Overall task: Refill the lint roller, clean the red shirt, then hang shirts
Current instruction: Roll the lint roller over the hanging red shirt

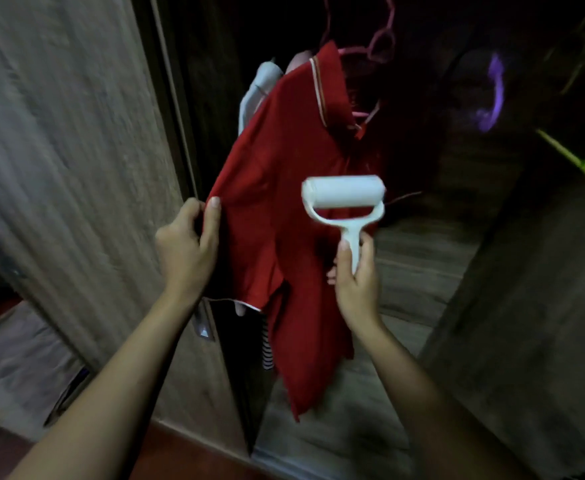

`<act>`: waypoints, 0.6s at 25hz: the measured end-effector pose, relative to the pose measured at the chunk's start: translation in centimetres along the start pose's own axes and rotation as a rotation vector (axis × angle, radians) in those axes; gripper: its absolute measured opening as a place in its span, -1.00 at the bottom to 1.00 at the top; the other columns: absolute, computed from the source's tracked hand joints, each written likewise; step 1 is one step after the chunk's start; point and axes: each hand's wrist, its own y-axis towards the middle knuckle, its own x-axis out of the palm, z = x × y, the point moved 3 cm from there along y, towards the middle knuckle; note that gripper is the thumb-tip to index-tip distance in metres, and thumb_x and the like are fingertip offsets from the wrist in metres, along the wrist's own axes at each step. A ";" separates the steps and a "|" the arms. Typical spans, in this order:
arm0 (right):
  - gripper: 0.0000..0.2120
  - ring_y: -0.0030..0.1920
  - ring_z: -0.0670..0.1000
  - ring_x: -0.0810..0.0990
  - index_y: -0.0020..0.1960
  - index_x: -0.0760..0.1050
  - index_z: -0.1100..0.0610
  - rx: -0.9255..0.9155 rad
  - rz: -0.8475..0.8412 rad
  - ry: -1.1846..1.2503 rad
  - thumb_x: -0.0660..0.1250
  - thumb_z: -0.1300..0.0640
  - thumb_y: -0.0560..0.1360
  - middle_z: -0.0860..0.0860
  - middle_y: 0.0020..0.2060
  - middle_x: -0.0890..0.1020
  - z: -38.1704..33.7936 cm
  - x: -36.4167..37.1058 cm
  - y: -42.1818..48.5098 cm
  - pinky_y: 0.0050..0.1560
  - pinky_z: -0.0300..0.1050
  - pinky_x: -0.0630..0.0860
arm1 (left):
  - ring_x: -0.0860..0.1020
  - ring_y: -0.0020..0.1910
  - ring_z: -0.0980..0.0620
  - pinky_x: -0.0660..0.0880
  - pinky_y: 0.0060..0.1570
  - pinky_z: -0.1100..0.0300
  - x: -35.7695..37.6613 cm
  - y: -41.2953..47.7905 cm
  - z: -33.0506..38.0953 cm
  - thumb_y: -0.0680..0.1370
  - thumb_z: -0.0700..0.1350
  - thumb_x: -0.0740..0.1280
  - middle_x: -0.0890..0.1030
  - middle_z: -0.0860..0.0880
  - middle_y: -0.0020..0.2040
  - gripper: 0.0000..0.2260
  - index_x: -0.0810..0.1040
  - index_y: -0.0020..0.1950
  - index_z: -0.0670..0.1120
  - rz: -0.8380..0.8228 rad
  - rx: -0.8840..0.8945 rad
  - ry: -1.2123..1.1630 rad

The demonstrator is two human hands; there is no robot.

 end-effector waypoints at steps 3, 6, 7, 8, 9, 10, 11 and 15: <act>-0.81 -0.53 -0.08 0.50 0.01 0.42 -0.06 0.003 -0.007 0.036 0.07 -0.07 0.59 -0.10 -0.48 0.46 -3.1 4.6 3.0 -0.48 -0.13 0.45 | 0.29 -0.51 0.20 0.22 -0.44 0.33 -0.4 2.0 -1.2 0.59 -0.04 0.22 0.24 -0.01 -0.48 -0.63 0.27 -0.40 -0.09 -0.041 -0.008 -0.021; -0.71 -0.41 -0.05 0.47 0.01 0.45 -0.01 0.035 -0.053 0.034 0.02 -0.13 0.55 -0.12 -0.47 0.44 -2.9 8.0 1.6 -0.35 -0.08 0.36 | 0.20 -0.48 0.20 0.17 -0.45 0.26 -0.4 2.6 -2.8 0.59 -0.02 0.20 0.23 -0.02 -0.45 -0.60 0.26 -0.41 -0.16 -0.154 0.033 -0.069; -0.67 -0.38 -0.13 0.46 0.03 0.47 0.02 0.046 -0.097 0.015 0.02 -0.13 0.53 -0.15 -0.46 0.46 -1.9 8.6 -0.7 -0.31 -0.15 0.32 | 0.20 -0.46 0.20 0.17 -0.45 0.21 -0.4 2.7 -3.1 0.58 0.02 0.19 0.24 -0.05 -0.45 -0.57 0.28 -0.40 -0.20 -0.177 0.036 -0.121; -0.66 -0.36 -0.18 0.46 0.02 0.47 0.00 0.064 -0.158 0.003 0.02 -0.15 0.53 -0.15 -0.44 0.50 -0.8 8.8 -3.4 -0.28 -0.19 0.31 | 0.21 -0.45 0.19 0.16 -0.45 0.19 -0.3 3.0 -3.5 0.57 0.05 0.18 0.24 -0.05 -0.44 -0.54 0.30 -0.40 -0.24 -0.193 0.029 -0.166; -0.65 -0.35 -0.17 0.49 -0.01 0.46 -0.03 0.070 -0.217 -0.030 0.01 -0.21 0.53 -0.11 -0.40 0.54 0.5 8.7 -6.4 -0.28 -0.17 0.34 | 0.21 -0.45 0.19 0.16 -0.45 0.20 -0.3 3.2 -3.6 0.57 0.06 0.18 0.25 -0.04 -0.44 -0.53 0.31 -0.40 -0.26 -0.212 0.022 -0.191; -0.60 -0.35 -0.12 0.52 -0.06 0.44 -0.04 0.066 -0.281 -0.065 -0.02 -0.28 0.52 -0.02 -0.36 0.57 1.0 8.3 -8.8 -0.30 -0.09 0.38 | 0.20 -0.46 0.21 0.15 -0.46 0.22 -0.4 3.4 -3.7 0.57 0.04 0.18 0.24 -0.01 -0.45 -0.53 0.32 -0.41 -0.26 -0.230 0.024 -0.195; -0.55 -0.36 -0.07 0.54 -0.08 0.43 -0.03 0.038 -0.321 -0.104 -0.04 -0.33 0.51 0.05 -0.35 0.57 1.0 7.9 -9.6 -0.31 -0.02 0.41 | 0.20 -0.47 0.22 0.14 -0.48 0.25 -0.3 3.5 -3.6 0.58 0.01 0.19 0.24 0.02 -0.45 -0.55 0.32 -0.41 -0.25 -0.246 0.026 -0.195; -0.67 -0.32 -0.08 0.48 -0.01 0.49 0.14 -0.071 -0.118 -0.101 0.06 -0.05 0.57 -0.05 -0.31 0.52 -2.9 7.9 0.0 -0.27 -0.15 0.30 | 0.19 -0.49 0.24 0.10 -0.50 0.30 -0.3 3.5 -3.4 0.60 -0.10 0.19 0.24 0.10 -0.49 -0.61 0.27 -0.43 -0.08 -0.285 0.023 -0.244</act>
